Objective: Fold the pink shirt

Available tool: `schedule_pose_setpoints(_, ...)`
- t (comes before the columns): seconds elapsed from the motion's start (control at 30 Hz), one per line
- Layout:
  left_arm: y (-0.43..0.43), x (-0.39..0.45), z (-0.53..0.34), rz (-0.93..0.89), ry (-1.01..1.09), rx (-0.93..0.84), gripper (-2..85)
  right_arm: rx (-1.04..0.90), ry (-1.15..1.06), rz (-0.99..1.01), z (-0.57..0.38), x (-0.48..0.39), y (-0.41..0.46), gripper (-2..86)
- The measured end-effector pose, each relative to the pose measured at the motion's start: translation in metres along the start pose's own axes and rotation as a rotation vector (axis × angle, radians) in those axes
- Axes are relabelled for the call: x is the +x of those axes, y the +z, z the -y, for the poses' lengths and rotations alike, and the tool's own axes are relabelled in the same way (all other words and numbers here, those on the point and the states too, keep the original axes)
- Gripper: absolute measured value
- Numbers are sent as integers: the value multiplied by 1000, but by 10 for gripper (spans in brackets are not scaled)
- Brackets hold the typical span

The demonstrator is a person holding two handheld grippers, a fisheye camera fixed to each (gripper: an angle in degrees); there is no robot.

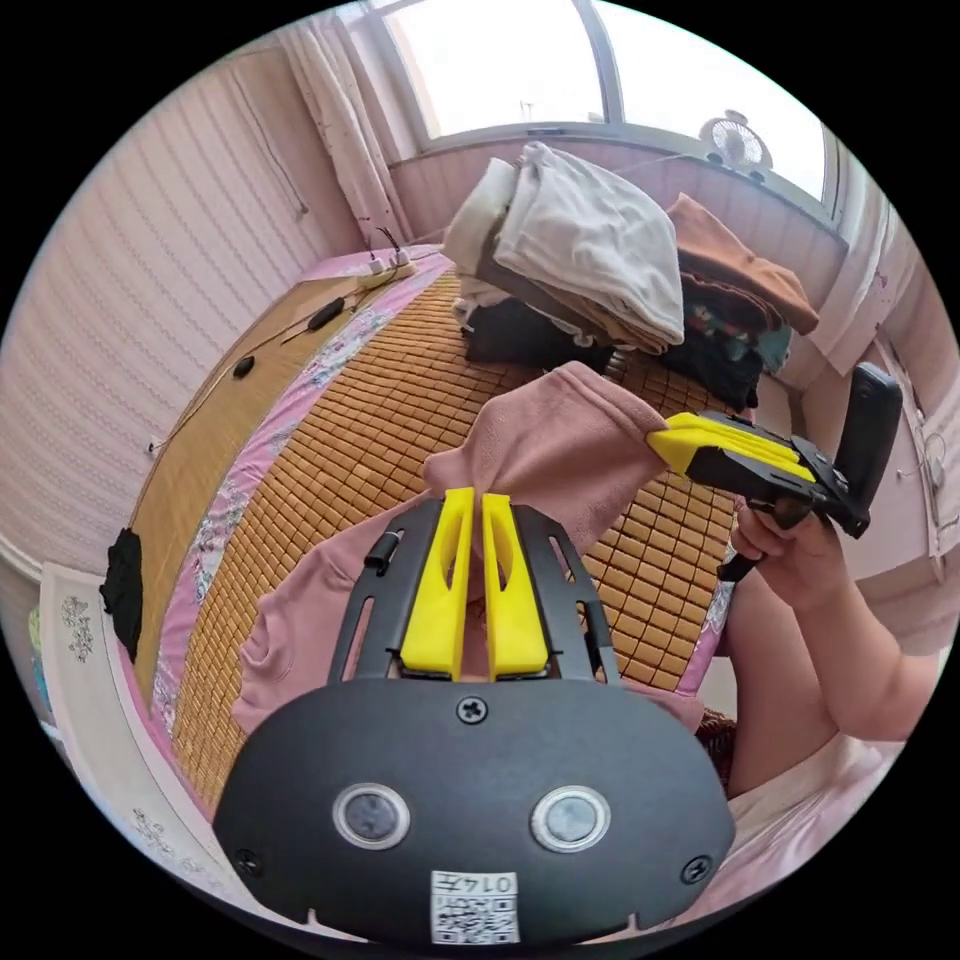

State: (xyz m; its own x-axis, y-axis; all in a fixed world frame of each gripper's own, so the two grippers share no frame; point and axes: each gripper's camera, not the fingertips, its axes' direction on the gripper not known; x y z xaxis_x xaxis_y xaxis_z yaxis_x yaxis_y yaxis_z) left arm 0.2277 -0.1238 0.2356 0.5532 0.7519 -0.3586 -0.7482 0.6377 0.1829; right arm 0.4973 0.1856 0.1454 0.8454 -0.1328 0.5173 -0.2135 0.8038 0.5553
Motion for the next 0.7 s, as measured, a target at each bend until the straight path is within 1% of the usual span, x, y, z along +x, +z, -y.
schedule_pose_setpoints(0.07, -46, -32, -43, -9, -71, 105, -8, -6, -131, 91, 32, -51, 24, 6)
schedule_pose_setpoints(0.13, -99, -67, -118, 25, -160, 204, -4, -82, -317, 220, 53, -128, 68, 7)
schedule_pose_setpoints(0.17, -110, -76, -140, 37, -188, 215, -2, -115, -361, 261, 53, -147, 81, 8)
schedule_pose_setpoints(0.23, -134, -106, -232, 79, -322, 185, 11, -317, -483, 410, 30, -217, 139, 12)
schedule_pose_setpoints(0.27, -136, -113, -257, 91, -357, 161, 15, -373, -506, 429, 18, -232, 154, 13)
schedule_pose_setpoints(0.33, -139, -134, -355, 148, -484, 62, 34, -589, -584, 429, -49, -275, 207, 24)
schedule_pose_setpoints(0.37, -138, -139, -378, 156, -525, 30, 37, -643, -598, 427, -66, -283, 217, 27)
schedule_pose_setpoints(0.43, -138, -154, -457, 140, -665, -57, 42, -795, -620, 420, -119, -301, 243, 51)
schedule_pose_setpoints(0.53, -141, -163, -518, 98, -791, -40, 40, -876, -534, 413, -143, -307, 261, 71)
schedule_pose_setpoints(0.6, -137, -170, -537, 73, -833, -20, 40, -910, -510, 400, -147, -309, 274, 74)
schedule_pose_setpoints(0.7, -124, -185, -552, 49, -871, 10, 47, -970, -566, 306, -150, -323, 306, 77)
